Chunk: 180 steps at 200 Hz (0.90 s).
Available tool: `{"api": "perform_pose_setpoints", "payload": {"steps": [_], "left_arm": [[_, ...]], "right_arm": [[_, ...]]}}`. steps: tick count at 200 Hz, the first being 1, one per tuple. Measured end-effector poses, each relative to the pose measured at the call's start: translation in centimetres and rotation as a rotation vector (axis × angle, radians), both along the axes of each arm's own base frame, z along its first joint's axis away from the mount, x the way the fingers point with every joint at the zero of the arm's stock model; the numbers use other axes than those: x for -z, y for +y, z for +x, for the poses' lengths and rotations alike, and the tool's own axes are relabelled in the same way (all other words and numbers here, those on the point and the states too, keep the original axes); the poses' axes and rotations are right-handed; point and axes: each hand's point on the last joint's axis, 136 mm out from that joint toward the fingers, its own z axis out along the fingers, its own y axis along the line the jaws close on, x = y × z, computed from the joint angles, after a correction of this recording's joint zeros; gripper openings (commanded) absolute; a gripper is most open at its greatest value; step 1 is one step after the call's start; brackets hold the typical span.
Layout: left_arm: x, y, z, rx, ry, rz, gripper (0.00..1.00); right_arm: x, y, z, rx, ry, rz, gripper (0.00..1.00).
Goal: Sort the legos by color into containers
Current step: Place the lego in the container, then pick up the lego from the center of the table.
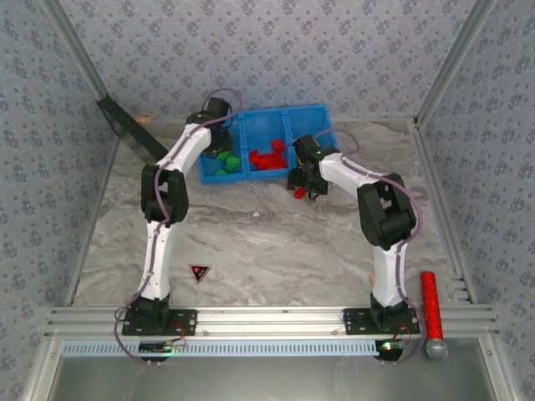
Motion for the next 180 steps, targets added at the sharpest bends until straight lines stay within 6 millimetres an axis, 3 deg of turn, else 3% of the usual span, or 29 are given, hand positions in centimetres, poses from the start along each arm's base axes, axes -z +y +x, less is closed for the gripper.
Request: {"api": "perform_pose_setpoints", "payload": {"steps": [40, 93, 111, 135, 161, 180], "left_arm": [[0.1, 0.0, -0.2, -0.002, 0.009, -0.005, 0.51], [-0.7, -0.1, -0.8, 0.013, 0.021, -0.01, 0.53], [-3.4, -0.2, -1.3, 0.026, -0.012, -0.03, 0.54], [-9.6, 0.0, -3.1, 0.046, -0.1, -0.067, 0.55], [-17.2, 0.9, -6.6, 0.069, -0.229, -0.099, 0.57], [-20.5, 1.8, -9.7, 0.082, -0.292, -0.107, 0.58]], "right_arm": [[0.6, -0.3, 0.6, 0.011, 0.007, -0.003, 0.71], [2.1, -0.8, 0.7, 0.021, 0.032, -0.014, 0.57], [2.1, -0.8, 0.8, 0.019, 0.027, -0.013, 0.54], [2.4, -0.8, 1.0, 0.023, 0.027, -0.016, 0.49], [2.6, -1.1, 1.0, 0.028, 0.035, -0.031, 0.41], [2.7, -1.3, 0.9, 0.03, 0.043, -0.046, 0.34]]}}
